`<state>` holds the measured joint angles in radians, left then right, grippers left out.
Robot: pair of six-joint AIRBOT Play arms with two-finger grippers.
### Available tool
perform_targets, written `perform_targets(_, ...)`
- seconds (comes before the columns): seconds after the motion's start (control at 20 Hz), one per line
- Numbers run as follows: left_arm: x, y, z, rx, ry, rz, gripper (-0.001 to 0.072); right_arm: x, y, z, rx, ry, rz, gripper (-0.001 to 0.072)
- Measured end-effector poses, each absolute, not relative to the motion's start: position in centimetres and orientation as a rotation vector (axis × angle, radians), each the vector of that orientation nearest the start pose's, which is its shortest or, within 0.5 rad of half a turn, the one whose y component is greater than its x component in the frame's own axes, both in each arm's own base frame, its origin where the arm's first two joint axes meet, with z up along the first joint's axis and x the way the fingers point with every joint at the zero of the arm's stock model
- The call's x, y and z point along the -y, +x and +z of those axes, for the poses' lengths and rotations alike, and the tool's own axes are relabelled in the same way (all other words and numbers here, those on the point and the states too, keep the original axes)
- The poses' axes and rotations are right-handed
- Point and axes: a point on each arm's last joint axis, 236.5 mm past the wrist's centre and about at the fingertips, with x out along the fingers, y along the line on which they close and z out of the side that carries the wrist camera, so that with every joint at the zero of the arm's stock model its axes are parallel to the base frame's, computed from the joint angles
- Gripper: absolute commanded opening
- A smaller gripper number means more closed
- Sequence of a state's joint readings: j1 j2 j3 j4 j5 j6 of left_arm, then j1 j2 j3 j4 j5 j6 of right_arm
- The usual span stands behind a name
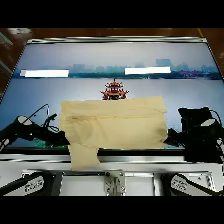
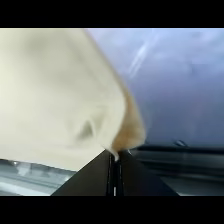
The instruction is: Fold the shirts.
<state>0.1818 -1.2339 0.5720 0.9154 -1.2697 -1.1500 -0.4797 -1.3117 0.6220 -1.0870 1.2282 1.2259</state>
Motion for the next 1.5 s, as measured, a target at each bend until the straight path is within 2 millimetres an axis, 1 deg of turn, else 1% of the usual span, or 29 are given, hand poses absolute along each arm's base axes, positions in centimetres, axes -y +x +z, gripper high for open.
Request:
perform_targets(0.1, 9.7, 23.9, -7.6, -1.587, -0.553, -0.479, 0.0041, -0.4, 24.2, -10.8, -1.589, 0.698, 0.169, 0.0056)
perform_targets(0.2, 9.3, 27.2, -5.3, -1.498, -0.513, -0.492, 0.0041, -0.4, 27.3, -9.6, -1.507, 0.636, 0.188, 0.0056)
perform_targets(0.35, 8.4, 32.1, -2.4, -1.390, -0.465, -0.498, 0.0041, -0.2, 33.2, -7.7, -1.371, 0.500, 0.165, 0.0056)
perform_targets(0.45, 7.9, 35.2, -1.3, -1.349, -0.458, -0.492, 0.0041, 0.5, 37.0, -6.9, -1.306, 0.420, 0.118, 0.0056)
perform_targets(0.5, 7.6, 36.8, -1.0, -1.337, -0.460, -0.485, 0.0041, 0.9, 38.5, -6.7, -1.287, 0.391, 0.099, 0.0056)
perform_targets(0.6, 7.1, 39.6, -1.2, -1.329, -0.476, -0.467, 0.0041, 1.4, 41.5, -6.3, -1.252, 0.360, 0.070, 0.0055)
perform_targets(0.75, 6.7, 42.8, -2.7, -1.343, -0.516, -0.447, 0.0042, 2.0, 44.9, -6.4, -1.220, 0.344, 0.042, 0.0056)
perform_targets(0.85, 6.7, 44.3, -4.1, -1.358, -0.554, -0.441, 0.0042, 1.8, 46.0, -7.3, -1.225, 0.352, 0.038, 0.0069)
perform_targets(0.9, 6.7, 44.9, -4.7, -1.363, -0.571, -0.437, 0.0082, 1.6, 46.3, -7.9, -1.235, 0.354, 0.039, 0.0210)
perform_targets(0.95, 6.8, 45.2, -5.3, -1.369, -0.586, -0.435, 0.0371, 1.5, 46.5, -8.4, -1.239, 0.358, 0.037, 0.0526)
perform_targets(1.0, 6.8, 45.5, -5.9, -1.377, -0.600, -0.431, 0.0602, 1.4, 46.7, -8.8, -1.245, 0.357, 0.039, 0.0699)
perform_targets(1.05, 6.8, 45.6, -6.3, -1.388, -0.614, -0.427, 0.0631, 1.4, 46.7, -8.9, -1.248, 0.355, 0.040, 0.0699)
perform_targets(1.15, 6.7, 45.5, -6.3, -1.402, -0.632, -0.440, 0.0631, 1.9, 46.6, -8.8, -1.253, 0.345, 0.040, 0.0699)
perform_targets(1.25, 6.2, 45.3, -5.7, -1.420, -0.648, -0.451, 0.0630, 3.3, 46.0, -8.7, -1.271, 0.353, 0.018, 0.0699)
perform_targets(1.3, 5.9, 45.0, -5.3, -1.432, -0.661, -0.455, 0.0630, 3.9, 45.6, -8.9, -1.286, 0.385, 0.009, 0.0699)
perform_targets(1.35, 5.8, 44.7, -4.9, -1.445, -0.669, -0.461, 0.0630, 4.0, 45.2, -9.2, -1.304, 0.431, 0.008, 0.0699)
perform_targets(1.5, 6.0, 43.9, -3.0, -1.461, -0.670, -0.488, 0.0628, 2.4, 44.6, -10.4, -1.352, 0.590, 0.069, 0.0699)
